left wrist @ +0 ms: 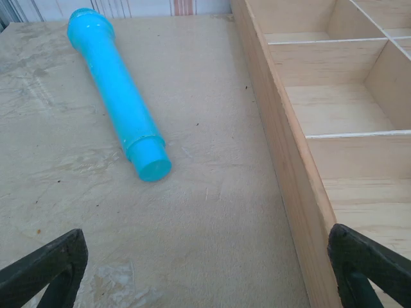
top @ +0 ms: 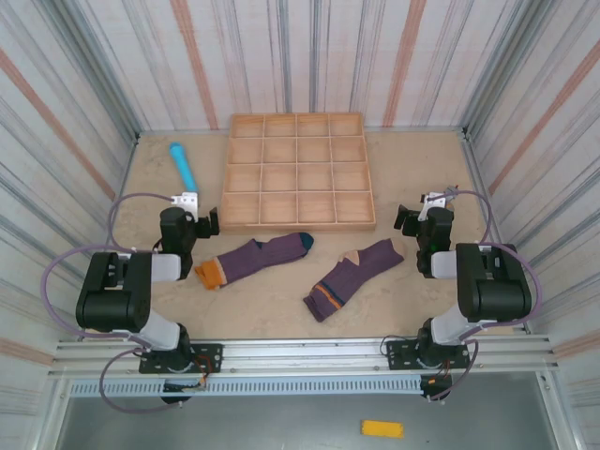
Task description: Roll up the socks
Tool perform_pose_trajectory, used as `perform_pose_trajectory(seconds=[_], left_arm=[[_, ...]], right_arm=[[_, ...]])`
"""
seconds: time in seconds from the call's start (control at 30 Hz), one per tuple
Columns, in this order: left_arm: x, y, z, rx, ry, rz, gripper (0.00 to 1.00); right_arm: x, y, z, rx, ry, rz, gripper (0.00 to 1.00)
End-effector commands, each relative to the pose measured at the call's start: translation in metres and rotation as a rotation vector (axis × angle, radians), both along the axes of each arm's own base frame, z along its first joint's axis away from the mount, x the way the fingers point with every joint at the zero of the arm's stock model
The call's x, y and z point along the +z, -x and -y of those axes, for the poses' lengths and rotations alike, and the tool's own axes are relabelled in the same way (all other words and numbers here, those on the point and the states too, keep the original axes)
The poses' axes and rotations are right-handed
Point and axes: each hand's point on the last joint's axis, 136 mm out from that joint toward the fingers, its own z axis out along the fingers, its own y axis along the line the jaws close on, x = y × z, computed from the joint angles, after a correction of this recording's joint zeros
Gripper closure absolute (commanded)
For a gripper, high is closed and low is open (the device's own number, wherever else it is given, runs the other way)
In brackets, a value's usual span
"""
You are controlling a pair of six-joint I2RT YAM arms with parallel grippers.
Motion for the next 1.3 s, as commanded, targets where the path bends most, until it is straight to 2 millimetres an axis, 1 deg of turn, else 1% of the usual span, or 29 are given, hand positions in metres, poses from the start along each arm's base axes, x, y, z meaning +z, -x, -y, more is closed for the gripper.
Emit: perform_pose_trajectory(seconds=[0.0,0.9,0.97,1.03,1.07,1.1,1.13,1.2,1.27], left_arm=[[0.006,-0.001,-0.004,0.011,-0.031,0.028,0.01],[0.005,-0.002,-0.004,0.011,-0.028,0.025,0.01],[0.007,-0.001,-0.002,-0.001,-0.031,0.033,0.01],[0.019,-0.005,-0.002,0.024,-0.07,0.045,0.01],[0.025,-0.005,0.0,0.024,-0.083,0.023,0.01],[0.029,-0.005,0.005,0.006,-0.089,-0.01,0.01],[0.033,-0.005,0.008,-0.008,-0.09,-0.028,0.01],[0.041,-0.004,0.019,-0.051,-0.074,-0.07,0.01],[0.049,0.002,0.027,-0.056,-0.06,-0.14,0.02]], right_arm=[[0.006,-0.004,0.002,0.014,0.023,0.012,0.01],[0.007,-0.004,0.002,0.018,0.012,0.015,0.01],[0.01,-0.005,0.007,-0.011,0.017,0.006,0.01],[0.019,-0.005,0.017,-0.096,0.044,-0.007,0.01],[0.023,-0.003,0.023,-0.142,0.068,-0.027,0.01],[0.028,0.0,0.024,-0.167,0.089,-0.051,0.01],[0.032,0.002,0.022,-0.168,0.105,-0.073,0.01],[0.043,0.009,0.01,-0.165,0.157,-0.088,0.01],[0.055,0.018,0.001,-0.173,0.188,-0.102,0.01]])
